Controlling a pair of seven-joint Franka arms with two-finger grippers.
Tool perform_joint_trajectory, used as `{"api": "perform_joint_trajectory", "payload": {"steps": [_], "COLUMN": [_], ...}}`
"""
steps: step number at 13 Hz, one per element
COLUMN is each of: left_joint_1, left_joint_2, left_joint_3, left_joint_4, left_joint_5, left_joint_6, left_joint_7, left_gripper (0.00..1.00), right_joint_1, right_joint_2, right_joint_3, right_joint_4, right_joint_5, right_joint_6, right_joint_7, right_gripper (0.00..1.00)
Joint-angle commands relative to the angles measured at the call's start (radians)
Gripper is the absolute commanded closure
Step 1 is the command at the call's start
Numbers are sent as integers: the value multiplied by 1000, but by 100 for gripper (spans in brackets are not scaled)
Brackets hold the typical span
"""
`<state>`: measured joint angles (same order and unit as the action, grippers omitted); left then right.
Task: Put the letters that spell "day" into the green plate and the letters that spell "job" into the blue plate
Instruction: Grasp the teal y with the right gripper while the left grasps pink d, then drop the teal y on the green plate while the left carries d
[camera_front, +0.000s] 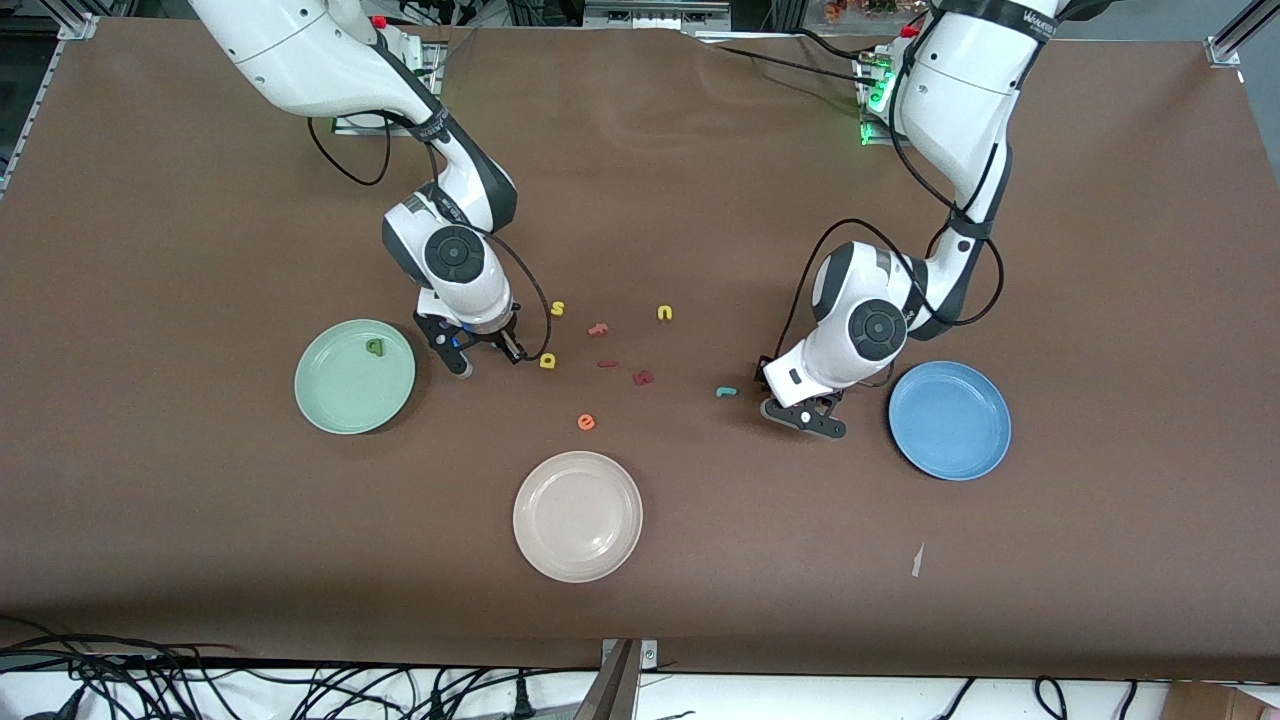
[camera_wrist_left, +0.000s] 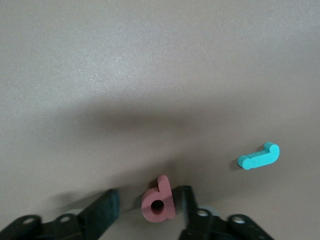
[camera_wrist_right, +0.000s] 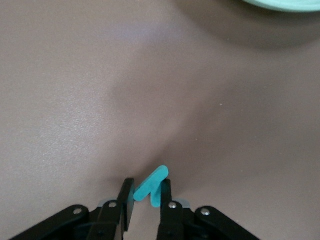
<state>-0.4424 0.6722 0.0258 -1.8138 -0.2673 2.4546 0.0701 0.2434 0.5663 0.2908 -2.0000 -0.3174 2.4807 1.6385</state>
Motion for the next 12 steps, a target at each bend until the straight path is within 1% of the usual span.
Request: {"api": "perform_joint_trajectory", "payload": {"steps": [1, 2, 4, 5, 6, 8, 10, 11, 12], "left_joint_1": [-12, -12, -13, -12, -12, -7, 39, 71, 89], "left_joint_2": [-14, -14, -14, -13, -14, -49, -101, -127, -152], "left_joint_3": [8, 8, 8, 8, 9, 16, 16, 14, 14], "left_joint_4": [-24, -24, -24, -24, -24, -22, -9, -9, -9], "left_joint_5": [-24, -23, -21, -21, -21, -15, 25, 34, 36], "left_joint_6": [-9, -9, -9, -9, -9, -23, -61, -69, -110], "left_joint_7": [25, 27, 28, 28, 28, 27, 27, 30, 31], "left_gripper": [57, 69, 88, 98, 100, 100, 100, 100, 100], "right_joint_1": [-1, -6, -6, -6, -6, -7, -9, -9, -9], "right_joint_2": [-31, -61, -109, -130, -158, -180, -180, -178, -177], "right_joint_3": [-13, -19, -44, -74, -111, -175, -234, -243, -245], "right_joint_4": [21, 32, 43, 43, 38, 30, 1, 0, 0], "right_joint_5": [-17, -15, -15, -15, -14, -3, -2, 1, 15], "right_joint_6": [-61, -128, -248, -273, -288, -336, -324, -324, -324], "right_joint_7": [-86, -156, -308, -383, -470, -622, -698, -707, -706], "right_gripper": [100, 100, 100, 100, 100, 100, 100, 83, 44]}}
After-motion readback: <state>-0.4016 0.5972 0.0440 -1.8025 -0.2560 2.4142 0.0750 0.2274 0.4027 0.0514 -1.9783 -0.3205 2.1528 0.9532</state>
